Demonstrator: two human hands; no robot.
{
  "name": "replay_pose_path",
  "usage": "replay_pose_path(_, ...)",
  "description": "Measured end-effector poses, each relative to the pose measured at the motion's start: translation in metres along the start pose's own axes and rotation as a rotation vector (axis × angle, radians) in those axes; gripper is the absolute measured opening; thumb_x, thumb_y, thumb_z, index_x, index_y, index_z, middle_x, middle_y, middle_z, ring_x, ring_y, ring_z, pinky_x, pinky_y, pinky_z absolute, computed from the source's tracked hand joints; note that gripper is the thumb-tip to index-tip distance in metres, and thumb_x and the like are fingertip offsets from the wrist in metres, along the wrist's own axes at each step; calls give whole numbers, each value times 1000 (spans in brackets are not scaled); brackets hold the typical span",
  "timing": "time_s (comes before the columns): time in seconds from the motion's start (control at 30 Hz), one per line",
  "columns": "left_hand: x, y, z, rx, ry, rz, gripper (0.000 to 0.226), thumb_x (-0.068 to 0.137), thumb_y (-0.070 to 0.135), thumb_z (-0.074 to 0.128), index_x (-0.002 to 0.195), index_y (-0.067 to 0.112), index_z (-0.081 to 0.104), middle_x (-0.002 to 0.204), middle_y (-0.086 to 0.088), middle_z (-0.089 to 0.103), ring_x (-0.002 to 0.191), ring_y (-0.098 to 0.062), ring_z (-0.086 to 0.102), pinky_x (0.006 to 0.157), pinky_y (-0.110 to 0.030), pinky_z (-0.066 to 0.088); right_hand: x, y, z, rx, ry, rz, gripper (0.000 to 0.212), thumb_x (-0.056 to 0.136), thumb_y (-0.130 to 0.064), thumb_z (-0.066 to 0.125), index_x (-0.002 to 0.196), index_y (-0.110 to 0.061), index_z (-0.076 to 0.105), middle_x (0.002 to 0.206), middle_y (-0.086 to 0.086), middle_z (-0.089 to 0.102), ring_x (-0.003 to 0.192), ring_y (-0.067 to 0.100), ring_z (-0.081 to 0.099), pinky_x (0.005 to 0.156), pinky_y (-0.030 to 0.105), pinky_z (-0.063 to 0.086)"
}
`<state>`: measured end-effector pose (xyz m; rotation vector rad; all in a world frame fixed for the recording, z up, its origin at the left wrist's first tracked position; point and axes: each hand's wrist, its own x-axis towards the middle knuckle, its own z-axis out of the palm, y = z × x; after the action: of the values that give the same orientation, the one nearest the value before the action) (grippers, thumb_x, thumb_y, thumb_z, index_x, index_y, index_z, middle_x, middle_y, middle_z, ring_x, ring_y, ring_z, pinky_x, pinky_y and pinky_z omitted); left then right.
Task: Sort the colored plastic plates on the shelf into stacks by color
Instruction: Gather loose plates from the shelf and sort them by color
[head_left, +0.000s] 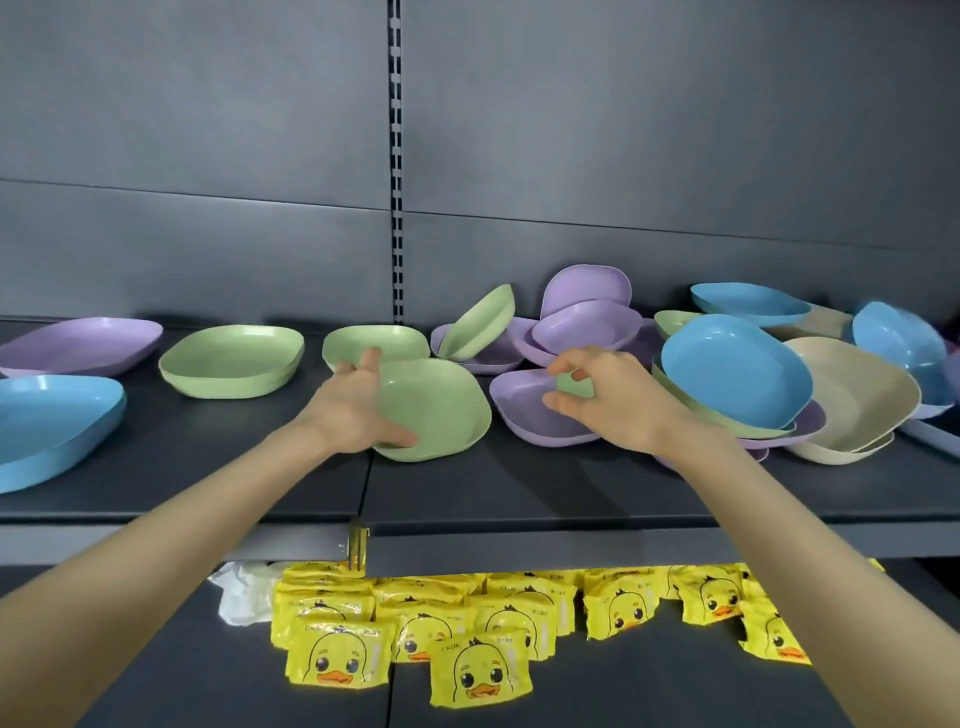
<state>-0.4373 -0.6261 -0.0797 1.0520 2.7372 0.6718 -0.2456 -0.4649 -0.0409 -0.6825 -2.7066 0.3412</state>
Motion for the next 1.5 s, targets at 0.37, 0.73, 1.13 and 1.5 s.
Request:
replay_pose_path(0.37,-9,41,-26,-478,320,232,31,76,19,75,104,16,62,95,-1,68,91,-25,61,80,-37,50,-7,59,-41,88,385,79,37,87,-23,65,121,-12,57,116,3,61,110,20,55,83,17,33)
replay_pose_path(0.73,19,133,17,-757,122,245,32,78,11,73,106,18,61,95,5,68,83,-13,66,54,-24,55,1,170,-77,18,261,335,76,74,-37,76,136,-13,39,132,7,51,124,29,44,104,46,35)
replay_pose_path(1.13,9,176,45,-845,275,240,32,78,8,73,107,16,60,88,10,66,80,-5,62,54,-16,50,18,210,-76,266,181,186,58,73,-19,80,123,-18,53,103,-1,59,98,17,54,79,26,41)
replay_pose_path(1.5,-13,177,39,-966,447,163,17,78,10,73,88,21,63,88,9,68,82,-10,65,70,-28,52,19,200,-101,607,381,71,11,85,-13,67,91,-4,68,79,4,65,66,15,55,57,16,44)
